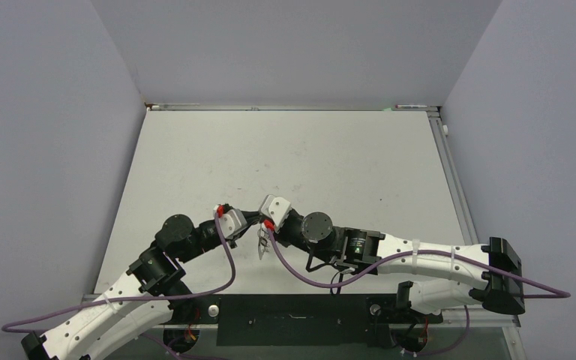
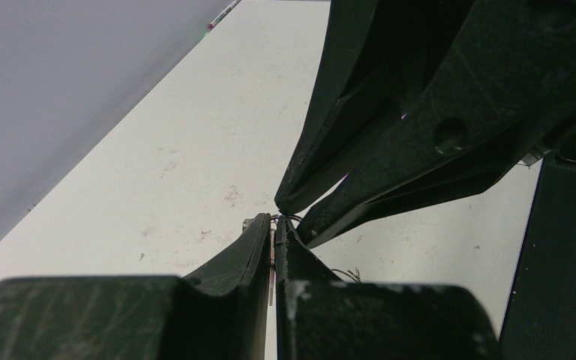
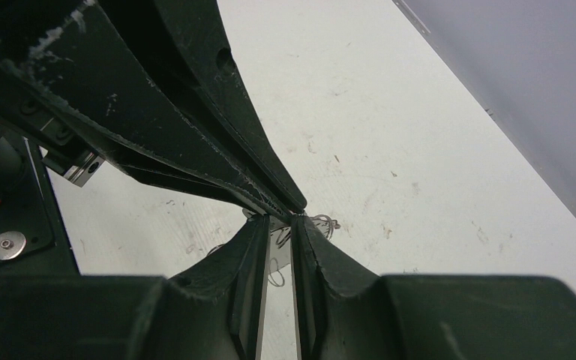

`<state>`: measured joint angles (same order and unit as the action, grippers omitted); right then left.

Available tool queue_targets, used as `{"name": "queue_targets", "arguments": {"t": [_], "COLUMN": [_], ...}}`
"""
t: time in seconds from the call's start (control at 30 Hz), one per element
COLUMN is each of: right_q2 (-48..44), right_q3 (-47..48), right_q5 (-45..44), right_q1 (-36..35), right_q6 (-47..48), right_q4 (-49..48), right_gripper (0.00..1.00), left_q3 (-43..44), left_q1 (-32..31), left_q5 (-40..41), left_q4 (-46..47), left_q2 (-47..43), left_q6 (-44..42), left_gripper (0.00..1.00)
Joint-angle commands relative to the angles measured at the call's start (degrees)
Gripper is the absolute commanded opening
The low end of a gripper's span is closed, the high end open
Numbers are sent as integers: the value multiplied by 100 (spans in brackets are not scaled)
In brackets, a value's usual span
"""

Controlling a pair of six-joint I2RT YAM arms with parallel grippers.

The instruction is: Put the keys on the keyring

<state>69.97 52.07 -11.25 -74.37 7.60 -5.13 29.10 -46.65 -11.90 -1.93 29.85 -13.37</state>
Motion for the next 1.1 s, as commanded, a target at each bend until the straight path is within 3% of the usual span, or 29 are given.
{"name": "queue_targets", "arguments": {"t": [0.0,0.43,0.77,1.07], "right_q2": [61,164,44,-397], "right_q3": [192,277,247,116], "right_q5": [-141,-216,-151,52], "right_q1": [-51,-51,-46,-51], "right_q6": [-78,-172,-68,352], "right_q4": [73,259,186,184], "right_gripper": [17,31,6,5], "left_q3": [320,307,304,282], "left_q1": [5,-1,-2,14], "left_q5": [-139,-172,-198,-425], "left_q4": [535,555,559,606], "left_q2": [-101,-120,-115,-135], "left_q6": [-17,-17,-17,4], "left_gripper": [0,0,0,0]}}
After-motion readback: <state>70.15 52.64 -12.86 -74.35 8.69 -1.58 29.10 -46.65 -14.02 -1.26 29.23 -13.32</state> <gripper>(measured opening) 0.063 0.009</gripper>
